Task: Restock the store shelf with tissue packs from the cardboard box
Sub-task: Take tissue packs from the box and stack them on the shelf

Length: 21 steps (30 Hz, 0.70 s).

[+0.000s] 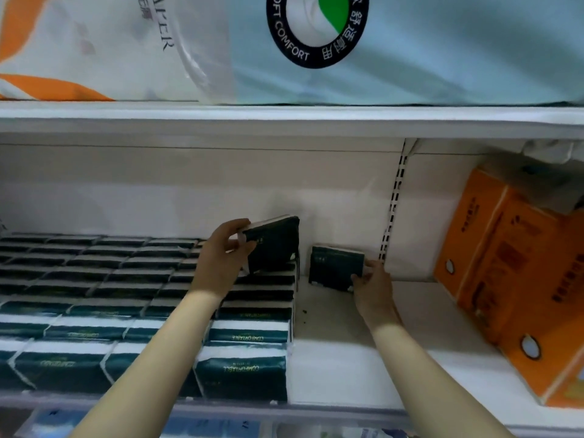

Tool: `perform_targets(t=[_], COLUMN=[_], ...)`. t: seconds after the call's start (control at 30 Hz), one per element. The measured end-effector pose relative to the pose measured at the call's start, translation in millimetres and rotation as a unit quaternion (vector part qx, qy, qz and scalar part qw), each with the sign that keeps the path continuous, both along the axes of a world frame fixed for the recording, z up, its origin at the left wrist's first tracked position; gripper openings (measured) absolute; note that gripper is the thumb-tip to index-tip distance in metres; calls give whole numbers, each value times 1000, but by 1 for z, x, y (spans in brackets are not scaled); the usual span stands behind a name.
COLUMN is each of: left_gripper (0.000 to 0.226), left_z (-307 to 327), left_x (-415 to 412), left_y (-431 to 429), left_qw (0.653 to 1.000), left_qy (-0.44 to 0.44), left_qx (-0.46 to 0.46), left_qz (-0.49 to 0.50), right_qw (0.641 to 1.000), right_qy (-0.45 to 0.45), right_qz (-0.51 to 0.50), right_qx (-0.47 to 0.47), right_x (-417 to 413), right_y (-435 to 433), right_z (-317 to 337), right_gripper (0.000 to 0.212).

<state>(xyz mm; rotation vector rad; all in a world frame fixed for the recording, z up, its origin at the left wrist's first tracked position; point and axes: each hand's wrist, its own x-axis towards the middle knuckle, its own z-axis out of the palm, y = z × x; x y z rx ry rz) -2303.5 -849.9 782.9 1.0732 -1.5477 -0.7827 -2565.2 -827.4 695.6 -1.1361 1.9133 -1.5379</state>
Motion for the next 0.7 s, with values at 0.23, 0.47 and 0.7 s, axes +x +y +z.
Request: perform_targets(t=[0.23, 0.47, 0.7], left_gripper=[32, 48, 46], left_z=[-10, -17, -22], left_x=[1, 2, 1], left_y=[-5, -10, -11], left_qw=[999, 1000, 997], left_qy=[23, 13, -30], left_qx=[-2, 15, 61], left_qz=[24, 21, 30], right_qw=[997, 989, 975], right_qy=[47, 39, -51], right_qz=[46, 102, 148], right_qx=[44, 98, 156], right_x=[15, 4, 1], right_y=[11, 3, 8], right_z=[-8, -11, 7], right_gripper=[30, 37, 60])
